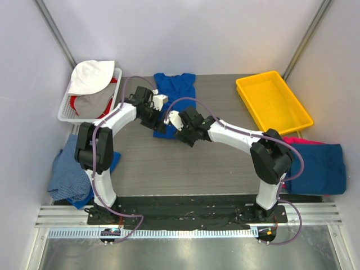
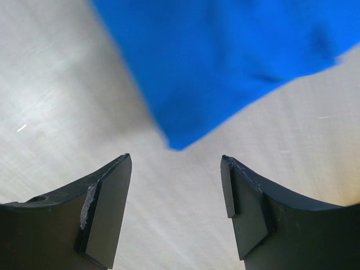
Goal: Fold and stack the t-shirts
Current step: Grab one side of the 2/3 rectangular tshirt with both arms
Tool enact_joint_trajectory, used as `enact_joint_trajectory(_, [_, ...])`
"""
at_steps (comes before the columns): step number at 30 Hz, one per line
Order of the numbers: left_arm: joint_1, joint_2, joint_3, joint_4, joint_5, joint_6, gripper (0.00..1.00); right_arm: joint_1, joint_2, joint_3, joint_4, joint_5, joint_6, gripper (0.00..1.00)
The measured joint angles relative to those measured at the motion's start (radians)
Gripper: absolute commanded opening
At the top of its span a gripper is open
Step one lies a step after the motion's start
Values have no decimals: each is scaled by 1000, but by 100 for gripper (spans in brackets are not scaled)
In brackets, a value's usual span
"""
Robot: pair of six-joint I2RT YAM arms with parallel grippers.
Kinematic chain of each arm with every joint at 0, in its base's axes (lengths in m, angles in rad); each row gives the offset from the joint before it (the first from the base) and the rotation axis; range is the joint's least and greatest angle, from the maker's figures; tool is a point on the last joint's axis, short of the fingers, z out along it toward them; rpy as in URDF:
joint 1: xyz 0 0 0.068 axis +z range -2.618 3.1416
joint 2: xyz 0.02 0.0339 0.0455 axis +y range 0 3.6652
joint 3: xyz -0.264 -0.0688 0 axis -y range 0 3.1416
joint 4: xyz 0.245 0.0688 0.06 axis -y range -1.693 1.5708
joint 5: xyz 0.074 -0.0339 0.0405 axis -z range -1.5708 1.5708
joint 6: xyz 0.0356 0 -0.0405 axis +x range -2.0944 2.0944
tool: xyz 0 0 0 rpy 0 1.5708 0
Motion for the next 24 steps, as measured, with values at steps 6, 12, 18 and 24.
enact_joint_trajectory(6, [0, 33, -17, -5, 13, -16, 75, 39, 0, -72, -7, -17, 21, 69])
enact_joint_trajectory(12, [0, 38, -25, -5, 9, -7, 75, 36, 3, -78, 3, -19, 26, 67])
enact_joint_trajectory(18, [0, 67, -25, -2, 2, 11, 74, 36, 21, -78, 25, -16, 21, 66])
enact_joint_trajectory(24, [0, 100, -18, 3, 1, 14, 73, 26, 67, -77, 37, -14, 12, 64])
